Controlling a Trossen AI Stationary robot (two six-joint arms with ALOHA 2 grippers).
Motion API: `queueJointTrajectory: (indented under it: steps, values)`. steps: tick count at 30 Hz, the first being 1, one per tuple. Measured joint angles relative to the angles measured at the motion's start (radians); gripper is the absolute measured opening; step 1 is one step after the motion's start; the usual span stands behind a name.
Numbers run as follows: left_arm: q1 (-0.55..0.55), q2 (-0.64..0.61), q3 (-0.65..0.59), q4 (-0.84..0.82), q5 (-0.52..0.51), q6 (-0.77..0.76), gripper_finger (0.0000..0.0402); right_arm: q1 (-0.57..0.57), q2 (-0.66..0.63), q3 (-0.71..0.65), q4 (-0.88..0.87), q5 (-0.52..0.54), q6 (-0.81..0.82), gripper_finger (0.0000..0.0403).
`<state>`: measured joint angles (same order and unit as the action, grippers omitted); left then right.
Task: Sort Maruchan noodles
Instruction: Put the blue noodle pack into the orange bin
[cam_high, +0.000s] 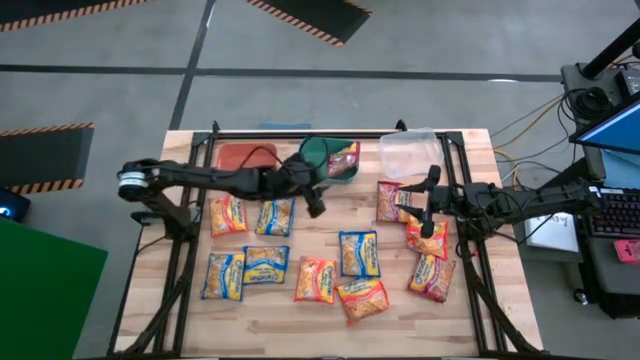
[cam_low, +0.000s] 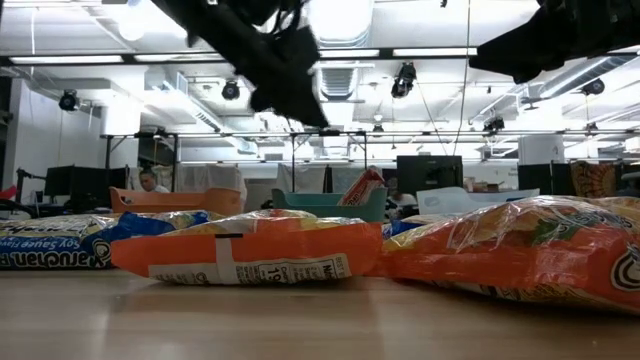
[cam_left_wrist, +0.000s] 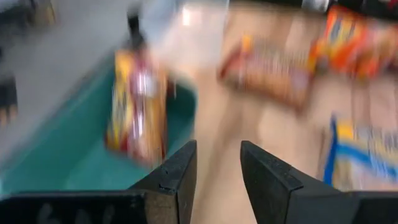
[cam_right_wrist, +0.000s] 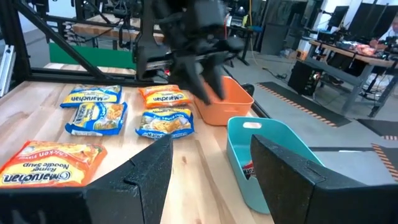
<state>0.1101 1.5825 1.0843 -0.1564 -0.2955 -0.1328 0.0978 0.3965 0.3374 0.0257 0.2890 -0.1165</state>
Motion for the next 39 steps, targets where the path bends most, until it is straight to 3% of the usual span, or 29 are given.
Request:
queueJointTrajectory:
  steps: [6, 11, 24, 28, 32, 39]
  values:
    - [-0.036, -0.018, 0.000, -0.405, 0.096, -0.243, 0.0107, 0.000, -0.001, 0.000, 0.000, 0.040, 0.002, 0.0205]
    - [-0.076, 0.001, 0.000, -0.545, 0.202, -0.335, 0.0107, 0.000, -0.001, 0.000, 0.000, 0.063, 0.003, 0.0205]
    - [-0.097, 0.053, 0.000, -0.699, 0.197, -0.524, 0.0106, 0.000, -0.001, 0.000, 0.010, 0.091, -0.015, 0.0205]
    - [-0.097, 0.100, 0.000, -0.659, 0.104, -0.573, 0.0104, 0.000, -0.001, 0.000, 0.010, 0.108, -0.017, 0.0205]
    - [-0.096, 0.133, 0.013, -0.656, 0.095, -0.585, 0.0105, 0.000, -0.001, 0.000, 0.011, 0.108, -0.027, 0.0205]
    - [-0.097, 0.147, 0.056, -0.649, 0.042, -0.658, 0.0143, 0.000, -0.001, 0.000, 0.017, 0.111, -0.035, 0.0205]
